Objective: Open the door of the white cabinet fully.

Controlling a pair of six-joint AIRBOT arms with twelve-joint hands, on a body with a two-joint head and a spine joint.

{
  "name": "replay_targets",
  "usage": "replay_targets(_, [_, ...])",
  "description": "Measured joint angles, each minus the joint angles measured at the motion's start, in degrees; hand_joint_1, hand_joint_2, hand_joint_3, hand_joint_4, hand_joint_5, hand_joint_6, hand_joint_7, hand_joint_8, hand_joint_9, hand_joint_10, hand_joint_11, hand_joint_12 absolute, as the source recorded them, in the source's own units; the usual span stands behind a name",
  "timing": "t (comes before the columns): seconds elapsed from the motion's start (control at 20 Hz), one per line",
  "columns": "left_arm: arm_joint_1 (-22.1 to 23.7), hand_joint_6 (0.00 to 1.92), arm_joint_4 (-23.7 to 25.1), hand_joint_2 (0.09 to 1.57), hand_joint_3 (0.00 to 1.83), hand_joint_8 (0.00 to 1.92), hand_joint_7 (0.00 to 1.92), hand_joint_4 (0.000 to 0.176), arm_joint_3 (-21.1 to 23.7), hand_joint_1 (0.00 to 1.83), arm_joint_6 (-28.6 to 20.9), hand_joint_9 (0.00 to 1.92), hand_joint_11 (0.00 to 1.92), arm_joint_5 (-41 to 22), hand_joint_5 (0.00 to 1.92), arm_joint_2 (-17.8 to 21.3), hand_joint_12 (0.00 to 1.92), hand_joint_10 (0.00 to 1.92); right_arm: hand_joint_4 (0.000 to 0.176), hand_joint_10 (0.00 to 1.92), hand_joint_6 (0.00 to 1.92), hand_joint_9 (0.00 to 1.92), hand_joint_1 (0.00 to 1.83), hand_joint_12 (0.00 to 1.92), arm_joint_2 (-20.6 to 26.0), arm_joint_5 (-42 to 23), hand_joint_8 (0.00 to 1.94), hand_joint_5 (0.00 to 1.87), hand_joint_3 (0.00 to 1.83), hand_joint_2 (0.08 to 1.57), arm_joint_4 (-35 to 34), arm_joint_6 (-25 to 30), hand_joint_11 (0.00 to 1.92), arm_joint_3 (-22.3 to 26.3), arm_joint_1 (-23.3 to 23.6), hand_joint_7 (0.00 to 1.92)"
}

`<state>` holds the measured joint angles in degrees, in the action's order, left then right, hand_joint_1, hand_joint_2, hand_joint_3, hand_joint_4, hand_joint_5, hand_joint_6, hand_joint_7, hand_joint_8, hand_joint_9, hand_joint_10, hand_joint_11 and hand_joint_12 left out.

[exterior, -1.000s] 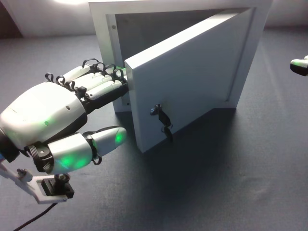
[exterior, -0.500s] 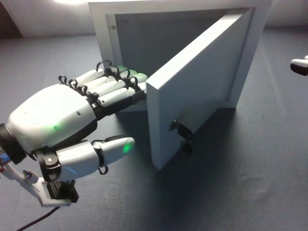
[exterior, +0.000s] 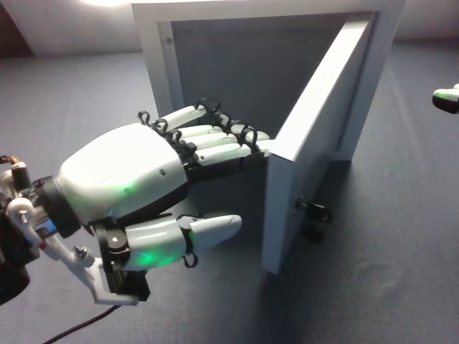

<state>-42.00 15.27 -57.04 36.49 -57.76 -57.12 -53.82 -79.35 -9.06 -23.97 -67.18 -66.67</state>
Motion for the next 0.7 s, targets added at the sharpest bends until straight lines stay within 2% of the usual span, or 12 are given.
replay_targets(0.15, [1.9,0.01,2.8,1.46,0.00,0.00,0.22,0.000,-0.8,0.43,-1.8,0.25,0.03,1.0,0.23,-1.2,0.62,0.00,0.000,0.00,0.01,0.32,0.62,0.07,-0.1,0.0,0.01,0.35,0.00,1.43,0.1,0.0,0.25,-0.2,0.0,0.37])
replay_targets(0.3, [3.1,0.00,5.1,1.47,0.00,0.00,0.21,0.000,-1.1,0.37,-2.2,0.23,0.00,2.3,0.22,-2.5,0.55,0.00,0.000,0.00,0.00,0.32,0.59,0.07,-0.3,0.0,0.00,0.35,0.00,1.42,0.0,0.0,0.24,-0.5,0.0,0.37])
replay_targets(0.35, [3.9,0.02,6.3,1.50,0.01,0.01,0.26,0.000,-1.7,0.27,-2.5,0.26,0.04,2.7,0.29,-3.2,0.55,0.01,0.011,0.00,0.00,0.29,0.59,0.06,-0.3,0.0,0.00,0.35,0.00,1.42,0.0,0.1,0.20,-0.6,0.0,0.36])
replay_targets(0.4, [4.4,0.01,6.6,1.51,0.01,0.01,0.25,0.000,-2.0,0.25,-2.7,0.25,0.03,2.9,0.29,-3.6,0.54,0.00,0.021,0.00,0.00,0.27,0.60,0.05,-0.3,0.0,0.00,0.35,0.00,1.42,0.0,0.1,0.19,-0.6,0.0,0.35])
replay_targets(0.45, [5.0,0.00,7.0,1.50,0.00,0.00,0.23,0.000,-2.4,0.26,-3.3,0.23,0.04,3.0,0.30,-4.1,0.48,0.00,0.021,0.00,0.00,0.27,0.60,0.06,-0.4,0.0,0.00,0.35,0.00,1.43,0.1,0.1,0.19,-0.7,0.0,0.34])
replay_targets(0.6, [6.4,0.00,8.3,1.49,0.00,0.00,0.22,0.000,-3.0,0.30,-3.6,0.19,0.06,3.4,0.32,-5.4,0.37,0.00,0.003,0.00,0.00,0.28,0.59,0.06,-0.7,0.0,0.00,0.35,0.00,1.42,0.2,0.2,0.19,-0.9,0.0,0.35])
replay_targets(0.65, [6.7,0.00,8.6,1.48,0.00,0.00,0.20,0.000,-3.0,0.30,-3.6,0.16,0.04,3.6,0.27,-5.6,0.36,0.00,0.006,0.00,0.00,0.27,0.59,0.06,-0.7,0.0,0.00,0.34,0.00,1.42,0.2,0.3,0.18,-0.9,0.0,0.35])
replay_targets(0.7, [7.1,0.00,9.4,1.48,0.00,0.00,0.21,0.000,-3.2,0.29,-3.7,0.16,0.04,4.0,0.26,-5.8,0.36,0.00,0.021,0.00,0.00,0.25,0.57,0.05,-0.7,0.0,0.00,0.34,0.00,1.42,0.2,0.3,0.16,-0.9,0.0,0.34])
